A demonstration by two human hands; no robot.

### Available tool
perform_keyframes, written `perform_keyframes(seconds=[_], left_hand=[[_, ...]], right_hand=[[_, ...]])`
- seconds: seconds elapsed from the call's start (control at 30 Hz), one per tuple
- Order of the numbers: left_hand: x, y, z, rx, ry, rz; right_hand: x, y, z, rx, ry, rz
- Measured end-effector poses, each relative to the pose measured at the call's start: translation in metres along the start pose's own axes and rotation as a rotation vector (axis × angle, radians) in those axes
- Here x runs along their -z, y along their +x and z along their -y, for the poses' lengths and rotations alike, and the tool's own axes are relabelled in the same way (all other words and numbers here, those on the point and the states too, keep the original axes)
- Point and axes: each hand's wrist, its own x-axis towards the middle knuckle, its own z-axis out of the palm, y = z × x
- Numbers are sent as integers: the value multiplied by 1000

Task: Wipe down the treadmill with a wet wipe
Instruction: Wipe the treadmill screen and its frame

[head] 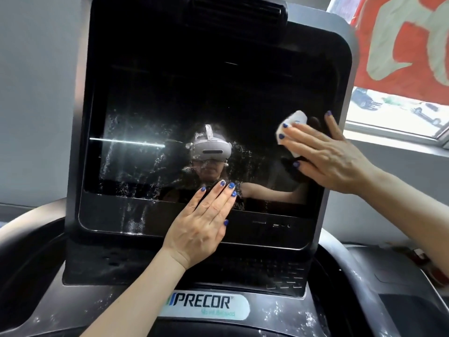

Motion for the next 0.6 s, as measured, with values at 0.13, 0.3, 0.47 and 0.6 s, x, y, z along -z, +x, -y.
perform_keyframes(seconds=[0.13,0.3,0.47,0.6], left_hand=[[0,0,0,-1,5,5],[0,0,0,1,-3,10],[-1,0,-1,8,-24,10],[-1,0,0,5,-23,18]], right_hand=[[5,-10,-4,-172,45,-36],[-19,-22,39,-339,152,-136],[-47,-71,87,-369,219,-136],[-57,-96,109,-345,184,-97]])
